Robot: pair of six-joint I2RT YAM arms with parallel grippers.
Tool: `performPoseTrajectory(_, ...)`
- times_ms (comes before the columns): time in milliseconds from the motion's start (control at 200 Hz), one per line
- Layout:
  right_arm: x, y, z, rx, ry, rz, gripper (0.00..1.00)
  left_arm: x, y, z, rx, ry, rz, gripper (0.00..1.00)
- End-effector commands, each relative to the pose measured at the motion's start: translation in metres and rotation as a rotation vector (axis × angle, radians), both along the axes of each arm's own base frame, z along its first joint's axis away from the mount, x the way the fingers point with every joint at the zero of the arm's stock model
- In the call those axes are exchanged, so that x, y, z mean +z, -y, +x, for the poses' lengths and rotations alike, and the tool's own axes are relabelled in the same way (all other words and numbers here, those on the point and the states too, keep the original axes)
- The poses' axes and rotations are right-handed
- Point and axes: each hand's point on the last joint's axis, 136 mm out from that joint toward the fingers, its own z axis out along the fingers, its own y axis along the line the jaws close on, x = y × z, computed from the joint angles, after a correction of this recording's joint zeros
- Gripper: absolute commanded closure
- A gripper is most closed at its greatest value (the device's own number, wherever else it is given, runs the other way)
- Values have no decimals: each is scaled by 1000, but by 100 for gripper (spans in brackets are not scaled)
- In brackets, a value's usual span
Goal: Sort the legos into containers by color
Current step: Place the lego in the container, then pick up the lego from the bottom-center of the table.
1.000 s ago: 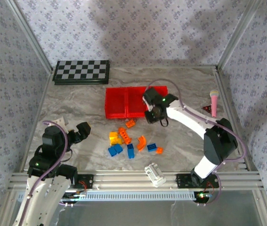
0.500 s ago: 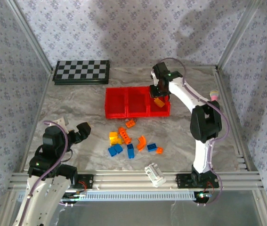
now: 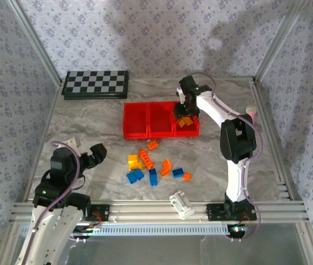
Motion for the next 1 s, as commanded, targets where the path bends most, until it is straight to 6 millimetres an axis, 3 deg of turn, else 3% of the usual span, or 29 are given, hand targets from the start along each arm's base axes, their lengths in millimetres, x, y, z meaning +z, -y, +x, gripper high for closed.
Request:
performPoseTrajectory(0,28,-1,-4,1,41,42,47,1,9,1,-46,-7,-15,0)
performPoseTrajectory(145,54,-4,-19,0,99,80,46,-8,21,1,-111,-74,-16,0)
performPoseTrajectory(325,80,-4,-56,-23,177,126,42,-31,36,1,-176,-188,7,0)
performPoseTrajectory(510,86,5,-102,-89,218,210,33,-58,53,0,-250,-321,82,0)
performPoseTrajectory(540,75,9,-113,-100,197,212,30,-62,55,-1,-259,-339,95,0)
performPoseTrajectory(690,69,17,-142,-123,181,243,25,-77,64,-1,-292,-400,154,0)
performPoseTrajectory(795,60,23,-163,-135,153,228,23,-78,64,-1,-291,-412,176,0)
performPoseTrajectory(995,27,31,-222,-188,34,143,22,-75,61,1,-281,-390,190,0)
